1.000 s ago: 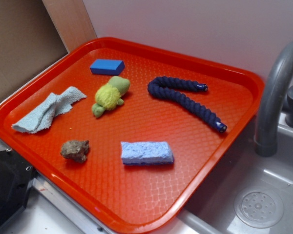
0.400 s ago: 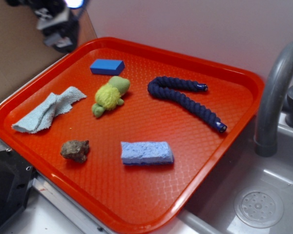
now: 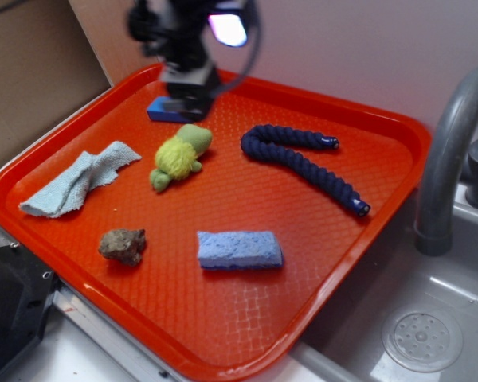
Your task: Grab the blue rope.
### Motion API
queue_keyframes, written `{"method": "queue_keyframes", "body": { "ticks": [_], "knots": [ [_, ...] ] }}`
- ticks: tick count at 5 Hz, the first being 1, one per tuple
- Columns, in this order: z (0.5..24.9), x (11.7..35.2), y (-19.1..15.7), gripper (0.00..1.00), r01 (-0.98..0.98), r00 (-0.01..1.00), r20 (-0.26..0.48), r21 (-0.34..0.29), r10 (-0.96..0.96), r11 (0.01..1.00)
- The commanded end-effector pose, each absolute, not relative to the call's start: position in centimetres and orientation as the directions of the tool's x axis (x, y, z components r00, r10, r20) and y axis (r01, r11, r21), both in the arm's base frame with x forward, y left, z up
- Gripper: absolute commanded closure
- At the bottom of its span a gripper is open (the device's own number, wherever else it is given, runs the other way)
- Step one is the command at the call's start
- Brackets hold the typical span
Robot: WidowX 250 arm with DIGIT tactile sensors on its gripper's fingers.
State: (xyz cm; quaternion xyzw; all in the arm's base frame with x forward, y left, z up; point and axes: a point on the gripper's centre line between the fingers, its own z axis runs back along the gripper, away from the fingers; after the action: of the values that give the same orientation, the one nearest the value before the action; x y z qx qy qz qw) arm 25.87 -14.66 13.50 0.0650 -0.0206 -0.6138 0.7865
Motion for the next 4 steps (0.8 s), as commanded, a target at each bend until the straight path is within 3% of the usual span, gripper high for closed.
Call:
{"method": "queue_keyframes", "body": {
  "ticks": [1,2,3,4],
  "knots": [
    [7.9,27.0,-15.9,0.00,0.999,0.030,-0.094,0.030,-0.995,0.027],
    [6.0,26.6,-16.2,0.00,1.000,-0.028,-0.112,-0.009,-0.993,-0.027],
    [3.4,25.9,-16.5,0.00,1.000,0.004,-0.124,0.025,-0.992,0.001],
    [2.2,25.7,-17.2,0.00,0.999,0.026,-0.086,0.043,-0.996,0.022]
  ]
}}
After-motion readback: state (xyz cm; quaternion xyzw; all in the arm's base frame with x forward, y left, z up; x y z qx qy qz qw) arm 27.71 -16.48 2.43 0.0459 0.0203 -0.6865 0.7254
